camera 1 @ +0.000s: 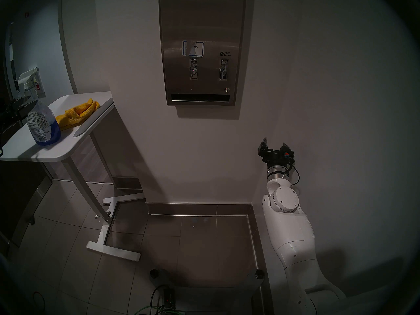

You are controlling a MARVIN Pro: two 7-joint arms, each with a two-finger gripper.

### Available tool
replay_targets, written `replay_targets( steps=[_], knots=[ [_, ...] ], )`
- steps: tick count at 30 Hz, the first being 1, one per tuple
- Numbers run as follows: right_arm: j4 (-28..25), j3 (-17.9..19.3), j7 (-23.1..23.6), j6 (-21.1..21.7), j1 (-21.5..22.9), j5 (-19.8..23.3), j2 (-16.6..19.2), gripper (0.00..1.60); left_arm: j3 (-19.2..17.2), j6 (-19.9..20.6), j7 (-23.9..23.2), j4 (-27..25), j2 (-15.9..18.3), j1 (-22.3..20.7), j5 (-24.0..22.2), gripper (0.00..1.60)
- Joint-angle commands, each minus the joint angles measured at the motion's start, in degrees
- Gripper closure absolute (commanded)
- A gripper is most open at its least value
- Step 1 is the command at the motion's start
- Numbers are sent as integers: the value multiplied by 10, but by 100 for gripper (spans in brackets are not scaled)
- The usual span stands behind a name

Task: Pick up the cleaner bottle and spray the cleaner onto the surface

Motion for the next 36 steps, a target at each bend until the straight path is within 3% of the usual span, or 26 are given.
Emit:
replay_targets(
  steps=[1, 18, 29, 32, 33, 34, 36],
  knots=[
    [-20, 0, 1, -6, 18, -1, 1, 0, 2, 6, 0, -8, 4, -45, -4, 0],
    [-20, 0, 1, -6, 18, -1, 1, 0, 29, 22, -7, 7, -10, -89, 13, 0],
    [-20, 0, 1, -6, 18, -1, 1, 0, 33, 23, -6, 9, -12, -95, 18, 3],
    [-20, 0, 1, -6, 18, -1, 1, 0, 36, 25, -6, 12, -13, -101, 21, 29],
    [-20, 0, 1, -6, 18, -1, 1, 0, 36, 25, -6, 12, -13, -101, 21, 29],
    [-20, 0, 1, -6, 18, -1, 1, 0, 38, 26, -5, 14, -13, -105, 24, 45],
    [-20, 0, 1, -6, 18, -1, 1, 0, 40, 26, -5, 16, -14, -109, 26, 45]
  ],
)
